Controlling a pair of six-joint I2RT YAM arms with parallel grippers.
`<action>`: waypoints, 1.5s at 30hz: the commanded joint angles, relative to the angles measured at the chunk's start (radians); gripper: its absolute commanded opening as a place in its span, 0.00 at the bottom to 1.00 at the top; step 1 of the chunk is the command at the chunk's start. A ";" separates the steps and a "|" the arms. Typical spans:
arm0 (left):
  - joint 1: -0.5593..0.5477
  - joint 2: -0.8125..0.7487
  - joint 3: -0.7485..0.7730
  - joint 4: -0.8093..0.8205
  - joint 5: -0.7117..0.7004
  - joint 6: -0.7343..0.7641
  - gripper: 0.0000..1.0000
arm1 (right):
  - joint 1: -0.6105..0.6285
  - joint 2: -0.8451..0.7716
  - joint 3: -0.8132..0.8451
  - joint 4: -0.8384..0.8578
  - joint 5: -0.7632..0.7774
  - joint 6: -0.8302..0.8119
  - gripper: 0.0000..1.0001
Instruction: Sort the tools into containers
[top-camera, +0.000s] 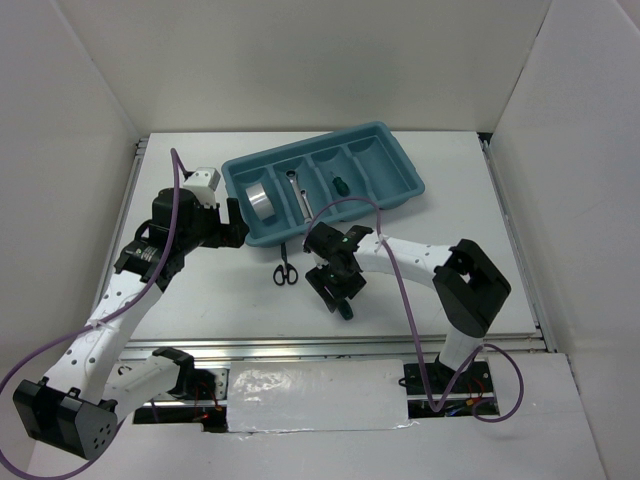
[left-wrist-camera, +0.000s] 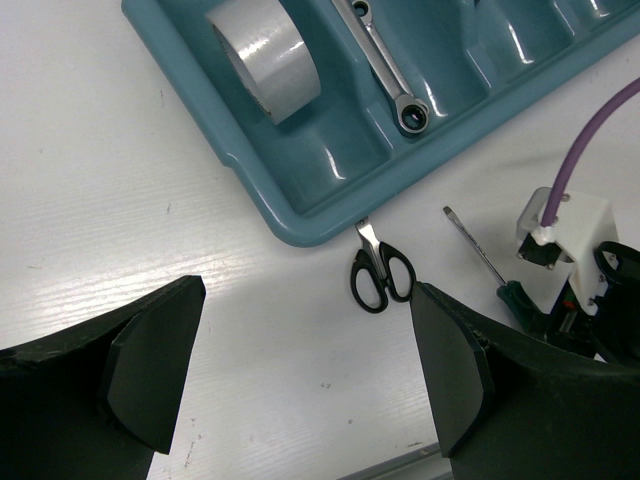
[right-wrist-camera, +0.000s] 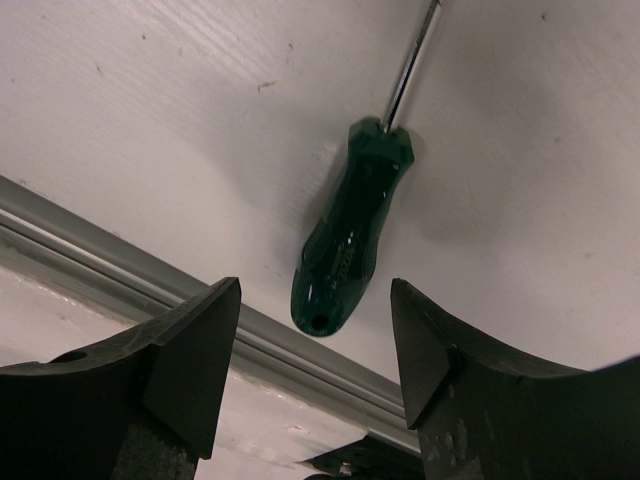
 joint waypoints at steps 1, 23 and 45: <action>-0.001 -0.022 -0.010 0.029 -0.010 -0.011 0.98 | 0.003 0.057 0.038 0.046 0.007 0.032 0.68; 0.000 -0.028 0.008 0.058 0.003 0.036 0.98 | 0.235 -0.286 -0.105 0.098 -0.071 -0.256 0.00; -0.012 -0.031 -0.055 0.133 0.033 0.053 0.95 | -0.454 0.419 1.062 0.000 -0.091 -0.267 0.00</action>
